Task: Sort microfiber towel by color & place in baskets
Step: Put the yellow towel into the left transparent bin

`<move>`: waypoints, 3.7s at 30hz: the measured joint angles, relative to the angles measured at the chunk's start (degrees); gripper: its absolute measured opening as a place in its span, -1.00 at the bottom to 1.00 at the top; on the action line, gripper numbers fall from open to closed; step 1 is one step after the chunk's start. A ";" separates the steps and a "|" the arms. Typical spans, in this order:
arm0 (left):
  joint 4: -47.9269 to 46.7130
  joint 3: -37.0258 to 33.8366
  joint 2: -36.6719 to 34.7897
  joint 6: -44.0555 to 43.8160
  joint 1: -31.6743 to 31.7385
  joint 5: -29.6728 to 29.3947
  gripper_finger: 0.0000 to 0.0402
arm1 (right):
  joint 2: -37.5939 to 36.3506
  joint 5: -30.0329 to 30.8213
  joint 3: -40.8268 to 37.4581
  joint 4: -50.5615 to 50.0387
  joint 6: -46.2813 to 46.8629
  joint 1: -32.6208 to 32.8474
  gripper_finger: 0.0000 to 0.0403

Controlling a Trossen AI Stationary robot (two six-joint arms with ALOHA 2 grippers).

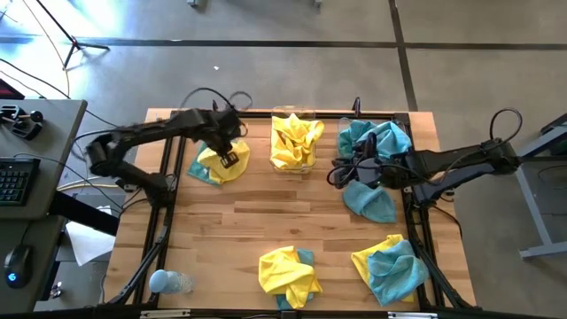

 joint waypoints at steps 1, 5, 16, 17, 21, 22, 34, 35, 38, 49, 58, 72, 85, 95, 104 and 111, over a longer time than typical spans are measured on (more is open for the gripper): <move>-0.37 1.11 -1.86 -0.70 -0.49 -0.05 -1.00 | 0.24 1.01 0.00 -0.54 -0.36 0.00 -0.65; -1.23 5.48 -8.23 -4.65 -2.50 0.30 -1.00 | 2.45 5.19 0.00 -2.71 -2.52 -0.43 -0.65; -1.18 20.93 -13.84 -15.66 -11.12 0.78 -1.00 | 7.00 -8.79 -0.09 8.58 -23.48 -10.27 -0.50; -1.06 22.39 -13.64 -16.23 -11.80 0.61 -1.00 | 7.00 -11.71 -0.09 10.95 -26.25 -11.61 -0.46; -1.35 24.07 -13.06 -17.76 -14.14 -2.99 -1.00 | 7.10 -20.70 -0.09 17.88 -34.35 -16.17 -0.29; -1.38 23.60 -13.04 -17.81 -14.41 -3.89 -1.00 | 7.27 -21.66 -0.07 19.09 -34.95 -16.91 -0.26; -0.93 6.20 -13.02 -28.74 -13.79 -1.77 -0.68 | 10.59 -24.10 -0.07 20.45 -37.63 -18.53 -0.20; -0.88 4.29 -13.02 -29.96 -13.29 -1.65 -0.62 | 11.01 -24.09 -0.07 20.47 -37.54 -18.53 -0.20; 0.61 -1.46 -13.02 -33.76 -11.45 -1.72 -0.44 | 12.22 -24.07 -0.07 20.47 -37.49 -18.57 -0.20; 14.27 -16.98 -13.02 -36.20 -7.09 -1.14 -0.21 | 15.22 -24.05 -0.07 20.89 -36.47 -18.59 -0.20; 18.33 -21.85 -7.29 -35.86 -6.20 -1.78 -0.21 | 15.19 -24.04 0.00 20.93 -34.71 -18.59 -0.20; 14.80 -16.02 -4.10 -34.63 -12.03 2.96 -0.98 | 15.19 -24.01 0.00 20.96 -34.88 -18.50 -0.20; 11.09 7.48 -13.67 -32.27 -13.90 8.22 -1.00 | 15.39 -32.00 0.89 46.86 -56.48 -16.27 -0.20; 12.15 17.91 -4.18 -32.56 -15.20 10.72 -1.00 | 23.87 -34.23 13.29 42.24 -68.07 -14.13 -0.20; 11.05 24.45 -0.21 -29.67 -16.65 11.31 -1.00 | 28.64 -26.95 18.31 33.48 -69.18 -13.89 -0.20; 7.94 24.25 -0.52 -30.28 -16.41 12.14 -1.00 | 27.74 -24.84 18.12 31.19 -71.09 -12.40 -0.14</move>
